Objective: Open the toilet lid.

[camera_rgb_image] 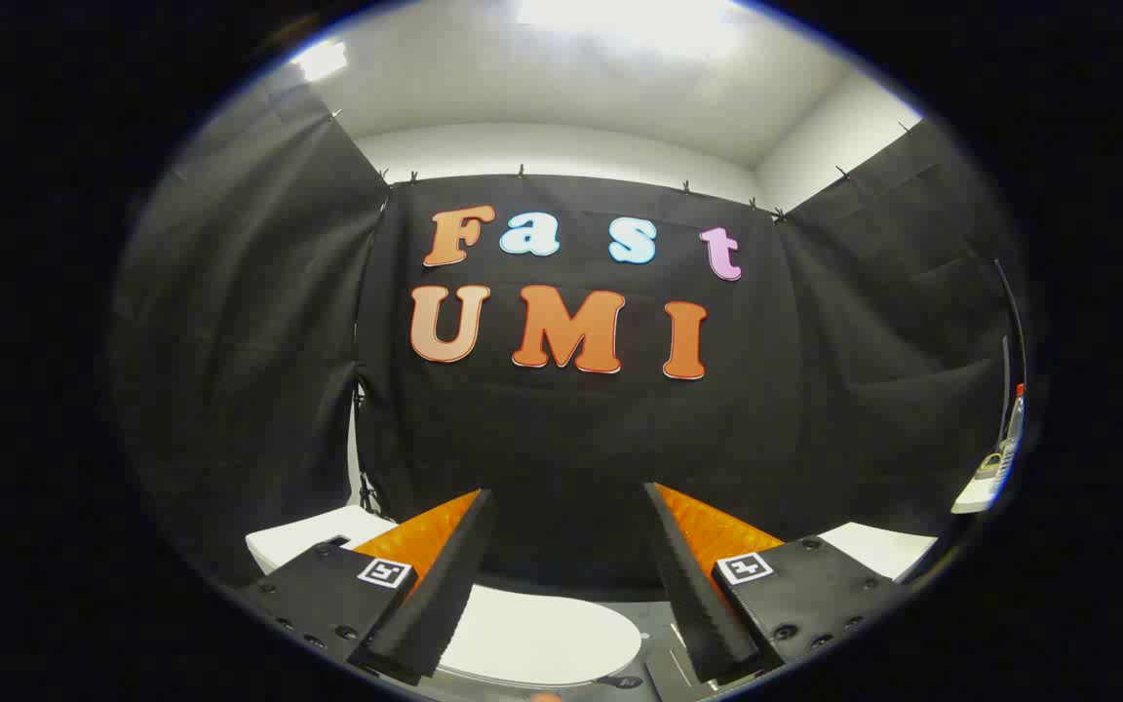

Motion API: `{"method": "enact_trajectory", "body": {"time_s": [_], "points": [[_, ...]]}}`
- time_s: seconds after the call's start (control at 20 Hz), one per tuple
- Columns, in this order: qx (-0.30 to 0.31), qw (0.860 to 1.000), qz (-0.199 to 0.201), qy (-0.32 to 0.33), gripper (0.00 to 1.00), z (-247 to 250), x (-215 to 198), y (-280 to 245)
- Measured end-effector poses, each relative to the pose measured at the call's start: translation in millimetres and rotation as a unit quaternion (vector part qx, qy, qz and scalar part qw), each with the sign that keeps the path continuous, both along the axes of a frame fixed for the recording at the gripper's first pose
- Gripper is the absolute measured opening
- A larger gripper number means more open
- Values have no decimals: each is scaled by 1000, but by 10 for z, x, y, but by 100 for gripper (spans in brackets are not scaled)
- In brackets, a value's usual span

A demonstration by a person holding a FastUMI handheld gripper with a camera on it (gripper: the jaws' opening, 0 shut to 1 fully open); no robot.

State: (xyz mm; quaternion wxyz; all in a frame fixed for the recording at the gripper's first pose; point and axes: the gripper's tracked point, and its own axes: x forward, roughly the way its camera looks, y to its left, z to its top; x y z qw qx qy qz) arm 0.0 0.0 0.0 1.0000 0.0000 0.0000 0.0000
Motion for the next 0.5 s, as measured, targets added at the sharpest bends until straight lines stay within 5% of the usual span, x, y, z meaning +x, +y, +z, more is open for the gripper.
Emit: {"method": "enact_trajectory", "body": {"time_s": [0.5], "points": [[0, 1000, -2, -1, 98, 5, 8, -63]]}}
